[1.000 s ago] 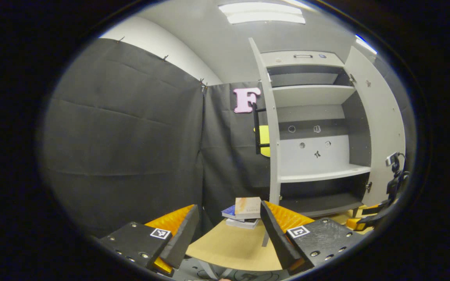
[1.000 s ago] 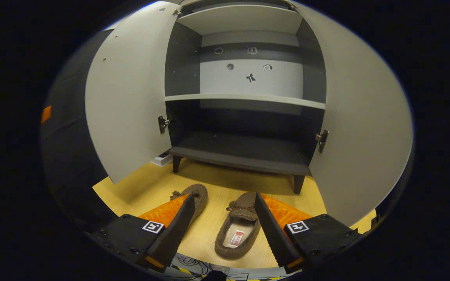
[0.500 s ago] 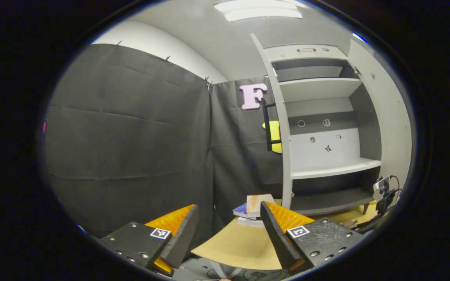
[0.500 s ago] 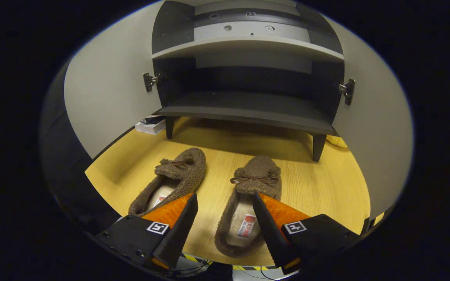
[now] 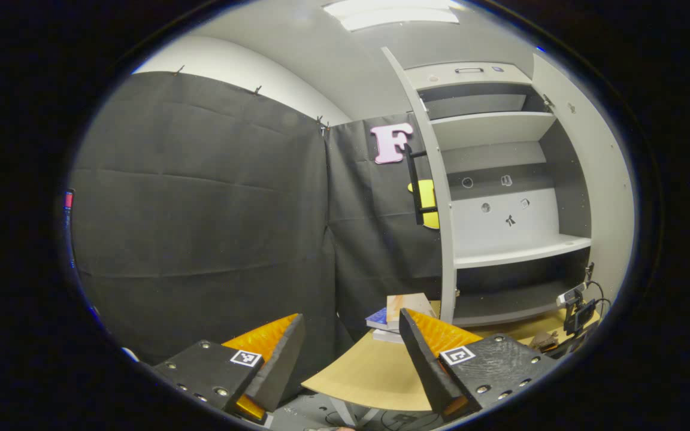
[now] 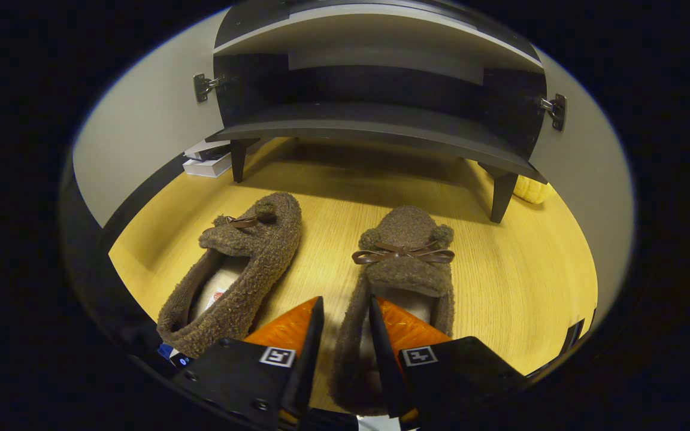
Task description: Grab one shoe with the right hand and put it into the shoe cabinet, grab the other shoe with the left hand and put it into the shoe cabinet; then close the right door with the right hand and the left door with the left hand.
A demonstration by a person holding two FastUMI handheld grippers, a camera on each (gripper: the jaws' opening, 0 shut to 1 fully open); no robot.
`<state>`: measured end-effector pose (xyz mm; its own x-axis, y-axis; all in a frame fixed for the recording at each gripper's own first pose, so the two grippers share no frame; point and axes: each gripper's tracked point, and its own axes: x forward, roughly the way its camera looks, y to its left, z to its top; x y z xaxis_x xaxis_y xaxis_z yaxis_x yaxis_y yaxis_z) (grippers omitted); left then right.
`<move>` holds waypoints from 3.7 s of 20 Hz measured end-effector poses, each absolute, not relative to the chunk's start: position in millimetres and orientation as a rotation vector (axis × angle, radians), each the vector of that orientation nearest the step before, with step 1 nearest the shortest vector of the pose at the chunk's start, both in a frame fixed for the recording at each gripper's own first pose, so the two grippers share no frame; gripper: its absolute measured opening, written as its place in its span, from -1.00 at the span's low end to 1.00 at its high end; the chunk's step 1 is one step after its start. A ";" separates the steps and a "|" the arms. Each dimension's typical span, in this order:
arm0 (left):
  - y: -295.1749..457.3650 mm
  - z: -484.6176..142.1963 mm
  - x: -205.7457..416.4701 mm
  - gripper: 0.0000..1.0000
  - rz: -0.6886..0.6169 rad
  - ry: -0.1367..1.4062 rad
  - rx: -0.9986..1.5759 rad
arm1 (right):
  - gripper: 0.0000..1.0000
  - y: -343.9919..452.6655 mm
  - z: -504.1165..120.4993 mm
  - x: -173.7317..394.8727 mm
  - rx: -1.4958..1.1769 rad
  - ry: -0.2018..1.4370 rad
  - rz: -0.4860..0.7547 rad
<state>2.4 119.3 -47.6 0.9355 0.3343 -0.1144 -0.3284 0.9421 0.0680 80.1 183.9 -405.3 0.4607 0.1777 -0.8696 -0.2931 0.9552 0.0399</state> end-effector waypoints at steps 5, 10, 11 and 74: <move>117.2 -49.9 2.3 0.99 0.323 0.133 0.039 | -0.70 176.4 -399.3 79.0 -0.122 1.062 0.240; 111.5 -46.5 1.9 0.99 0.293 0.121 0.039 | -0.95 172.5 -375.2 83.6 -0.034 1.049 0.262; 110.1 -45.0 1.9 0.99 0.285 0.120 0.036 | -0.96 172.0 -367.5 84.3 -0.007 1.043 0.263; 68.7 -79.2 -5.5 1.00 0.121 0.240 0.009 | 0.94 163.8 -5.9 346.8 -0.045 0.170 0.203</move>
<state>-5.5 68.7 -79.2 0.9640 0.1210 -0.2366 -0.1188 0.9926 0.0236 346.8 163.8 -5.9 0.9652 0.1969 -0.1722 -0.2045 0.9785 -0.0275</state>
